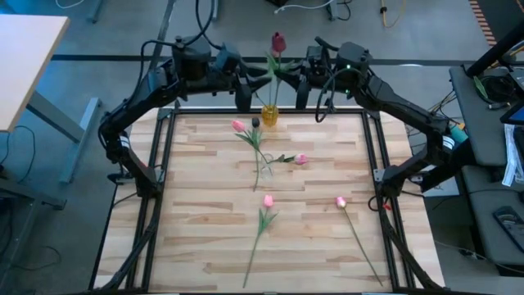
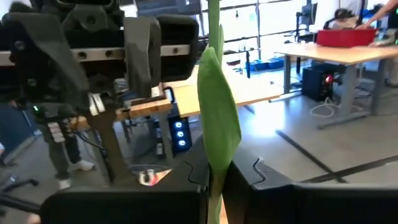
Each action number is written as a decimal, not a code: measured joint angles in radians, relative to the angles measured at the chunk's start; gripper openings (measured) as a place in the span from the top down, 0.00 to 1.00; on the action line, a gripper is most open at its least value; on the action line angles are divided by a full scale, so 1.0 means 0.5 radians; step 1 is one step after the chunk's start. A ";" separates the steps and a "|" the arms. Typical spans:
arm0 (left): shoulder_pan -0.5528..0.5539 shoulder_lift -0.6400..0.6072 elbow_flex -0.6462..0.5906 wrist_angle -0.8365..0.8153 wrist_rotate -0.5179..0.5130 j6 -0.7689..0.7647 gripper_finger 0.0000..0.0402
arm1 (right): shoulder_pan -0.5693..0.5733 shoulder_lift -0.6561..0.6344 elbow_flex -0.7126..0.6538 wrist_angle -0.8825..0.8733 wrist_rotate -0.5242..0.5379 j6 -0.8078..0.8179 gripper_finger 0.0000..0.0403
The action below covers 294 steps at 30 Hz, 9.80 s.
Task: Sort flowers into vase by color
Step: Put the red flower into the yellow transparent vase, then put the pink flower into the transparent vase
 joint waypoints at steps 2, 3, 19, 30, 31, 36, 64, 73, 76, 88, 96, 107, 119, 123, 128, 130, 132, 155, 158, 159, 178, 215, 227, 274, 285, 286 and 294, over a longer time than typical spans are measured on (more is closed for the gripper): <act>0.000 -0.004 0.000 -0.059 -0.003 0.011 0.65 | -0.059 0.013 0.000 0.003 -0.010 -0.061 0.97; 0.000 -0.005 0.000 -0.087 -0.003 0.016 0.64 | -0.095 0.022 -0.004 0.004 -0.026 -0.104 0.97; -0.005 -0.235 -0.547 0.217 -0.108 -0.012 0.67 | -0.453 0.487 -0.158 0.406 -0.580 -0.455 0.97; -0.005 -0.727 -1.291 0.700 -0.366 -0.203 0.67 | -0.509 0.695 -0.158 0.632 -0.627 -0.435 0.97; -0.005 -0.764 -1.324 0.697 -0.392 -0.213 0.67 | -0.511 0.710 -0.158 0.647 -0.627 -0.434 0.97; -0.005 -0.902 -1.420 0.705 -0.483 -0.219 0.67 | -0.530 0.764 -0.161 0.687 -0.629 -0.448 0.97; -0.033 -0.977 -1.442 0.650 -0.524 -0.194 0.67 | -0.543 0.839 -0.172 0.355 -0.566 -0.494 0.72; -0.060 -0.979 -1.442 0.604 -0.519 -0.173 0.67 | -0.542 0.762 -0.172 0.176 -0.561 -0.381 0.56; -0.060 -0.979 -1.442 0.604 -0.518 -0.154 0.67 | -0.542 0.708 -0.172 0.067 -0.510 -0.384 0.54; -0.072 -0.980 -1.529 0.660 -0.464 -0.091 0.72 | -0.524 0.351 -0.173 -0.498 -0.251 -0.593 0.69; -0.071 -1.035 -1.871 1.108 -0.252 -0.122 0.86 | -0.520 0.132 -0.468 -0.488 -0.248 -0.605 0.96; -0.071 -1.151 -2.106 1.261 -0.211 -0.165 0.98 | -0.451 -0.340 -1.206 -0.129 -0.159 -0.241 0.97; -0.071 -1.128 -2.108 1.263 -0.211 -0.151 1.00 | -0.207 -0.831 -1.604 -0.442 0.043 0.146 0.97; -0.071 -1.108 -2.108 1.267 -0.203 -0.150 1.00 | -0.143 -0.931 -1.633 -0.586 0.127 0.197 0.97; -0.071 -1.087 -2.108 1.274 -0.187 -0.150 1.00 | -0.091 -1.002 -1.633 -0.700 0.184 0.233 0.97; -0.070 -1.082 -2.109 1.274 -0.131 -0.149 1.00 | -0.086 -1.016 -1.633 -0.730 0.186 0.236 0.97; -0.071 -1.076 -2.109 1.274 -0.096 -0.148 1.00 | -0.081 -1.020 -1.633 -0.749 0.189 0.253 0.97; -0.071 -1.030 -2.110 1.270 -0.019 -0.127 1.00 | 0.275 -1.035 -1.633 -1.319 0.223 0.684 0.97; -0.071 -1.030 -2.110 1.270 -0.019 -0.127 1.00 | 0.343 -1.059 -1.633 -1.428 0.224 0.768 0.97; -0.071 -1.030 -2.110 1.270 -0.019 -0.127 1.00 | 0.368 -1.065 -1.633 -1.465 0.224 0.804 0.97; -0.026 -1.026 -2.144 1.241 0.079 -0.155 1.00 | 0.938 -1.076 -1.633 -1.923 0.289 1.473 0.94; -0.016 -1.057 -2.258 1.381 0.116 -0.171 1.00 | 1.978 -0.630 -2.074 -1.405 0.153 2.928 0.65; -0.014 -1.055 -2.257 1.380 0.114 -0.171 1.00 | 1.976 -0.478 -2.292 -1.116 0.203 3.024 0.69; -0.011 -1.221 -2.258 1.434 0.101 -0.241 1.00 | 1.009 -0.870 -0.957 -0.859 1.996 0.784 0.97; -0.012 -1.220 -2.257 1.439 0.097 -0.219 1.00 | 0.735 -0.620 -0.873 0.234 1.445 0.176 0.97; -0.012 -1.220 -2.257 1.440 0.097 -0.219 1.00 | 0.727 -0.587 -0.873 0.241 1.414 0.192 0.97; -0.012 -1.220 -2.256 1.439 0.097 -0.218 1.00 | 0.722 -0.357 -0.846 0.259 1.257 0.249 0.97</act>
